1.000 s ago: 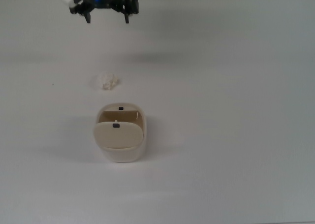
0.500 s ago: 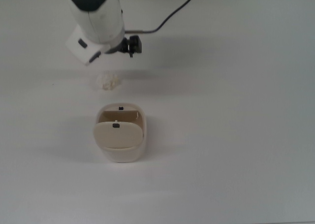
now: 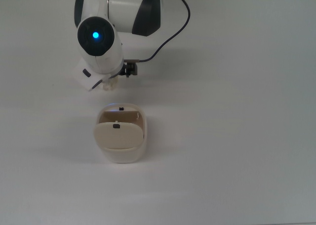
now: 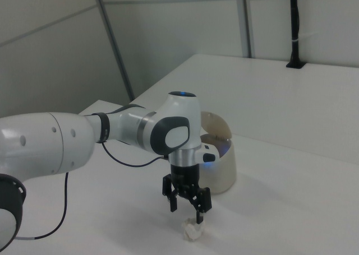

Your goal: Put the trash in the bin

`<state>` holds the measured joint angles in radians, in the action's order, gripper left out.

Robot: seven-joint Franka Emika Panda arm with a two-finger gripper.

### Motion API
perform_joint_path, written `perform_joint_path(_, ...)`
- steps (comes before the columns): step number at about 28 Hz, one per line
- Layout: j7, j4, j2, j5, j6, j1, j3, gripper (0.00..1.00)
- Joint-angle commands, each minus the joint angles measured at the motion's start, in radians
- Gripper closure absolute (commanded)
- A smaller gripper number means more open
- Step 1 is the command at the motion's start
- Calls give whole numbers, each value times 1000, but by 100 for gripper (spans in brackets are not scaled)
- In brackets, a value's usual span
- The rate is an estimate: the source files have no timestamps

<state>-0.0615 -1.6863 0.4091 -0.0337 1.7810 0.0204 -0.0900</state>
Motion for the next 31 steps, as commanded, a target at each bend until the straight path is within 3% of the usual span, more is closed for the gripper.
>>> perform_joint_path(1,9,-13,3,-25,31,-13,-8,0)
perform_joint_path(6,9,-13,40,-57,38,-27,-8,0)
perform_joint_path(13,11,-15,51,-58,41,-27,-8,0)
perform_joint_path(17,14,-13,48,-49,41,-28,-8,20)
perform_joint_path(19,26,-10,36,-42,38,-31,-8,25)
perform_joint_path(31,25,-3,-64,1,23,-40,-8,30)
